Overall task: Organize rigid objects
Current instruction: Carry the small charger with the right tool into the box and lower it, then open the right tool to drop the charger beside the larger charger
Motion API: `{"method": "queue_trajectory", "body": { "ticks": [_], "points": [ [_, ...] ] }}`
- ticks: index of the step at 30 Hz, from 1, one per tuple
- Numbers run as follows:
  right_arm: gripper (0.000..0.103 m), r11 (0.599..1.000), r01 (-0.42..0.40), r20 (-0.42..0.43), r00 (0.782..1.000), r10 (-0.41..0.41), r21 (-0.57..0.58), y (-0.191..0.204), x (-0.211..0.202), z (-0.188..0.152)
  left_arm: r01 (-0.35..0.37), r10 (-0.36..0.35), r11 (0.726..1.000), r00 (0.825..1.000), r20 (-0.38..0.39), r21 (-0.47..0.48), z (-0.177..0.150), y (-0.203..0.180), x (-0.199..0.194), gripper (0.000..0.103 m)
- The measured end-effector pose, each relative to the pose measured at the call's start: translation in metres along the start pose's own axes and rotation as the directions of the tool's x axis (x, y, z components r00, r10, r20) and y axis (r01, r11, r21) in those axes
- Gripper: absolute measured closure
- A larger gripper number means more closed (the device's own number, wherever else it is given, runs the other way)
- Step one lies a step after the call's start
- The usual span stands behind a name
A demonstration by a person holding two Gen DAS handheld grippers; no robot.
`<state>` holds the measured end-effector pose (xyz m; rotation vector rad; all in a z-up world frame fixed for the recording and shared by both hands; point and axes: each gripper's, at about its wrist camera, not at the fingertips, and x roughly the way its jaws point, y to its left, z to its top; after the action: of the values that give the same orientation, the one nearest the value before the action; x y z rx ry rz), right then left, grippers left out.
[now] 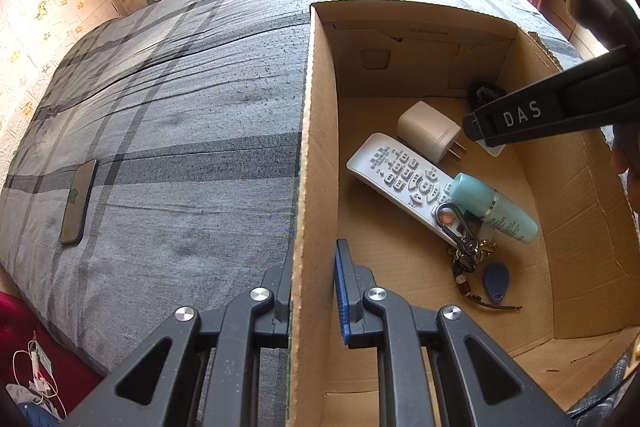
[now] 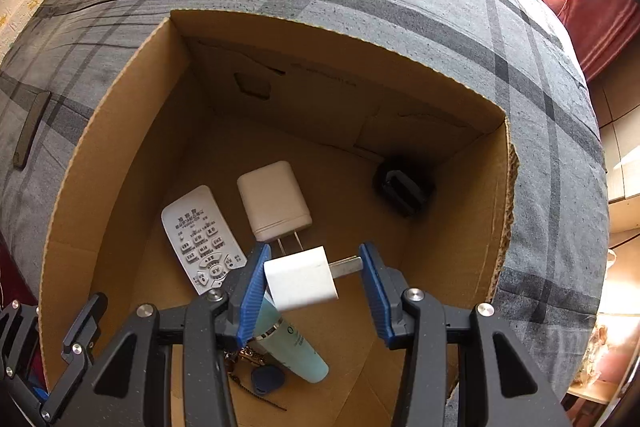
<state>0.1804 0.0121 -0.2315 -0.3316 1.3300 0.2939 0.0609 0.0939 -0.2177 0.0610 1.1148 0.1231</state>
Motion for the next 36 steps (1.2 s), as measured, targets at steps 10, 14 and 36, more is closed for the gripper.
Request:
{"method": "queue_trajectory", "body": {
  "ticks": [10, 14, 36],
  "points": [
    [0.054, 1.000, 0.005, -0.042, 0.999, -0.004, 0.031, -0.003, 0.024, 0.001, -0.003, 0.003, 1.000, 1.000, 0.004, 0.007, -0.001, -0.001, -0.001, 0.087],
    [0.054, 0.999, -0.009, -0.046, 0.999, 0.011, 0.035, -0.002, 0.025, 0.002, -0.002, 0.002, 1.000, 1.000, 0.001, 0.005, -0.001, 0.000, -0.001, 0.087],
    [0.045, 0.999, -0.025, -0.012, 1.000, 0.025, 0.045, 0.006, 0.009, 0.015, -0.002, 0.002, 1.000, 1.000, 0.002, 0.005, -0.001, 0.002, -0.001, 0.087]
  ]
}}
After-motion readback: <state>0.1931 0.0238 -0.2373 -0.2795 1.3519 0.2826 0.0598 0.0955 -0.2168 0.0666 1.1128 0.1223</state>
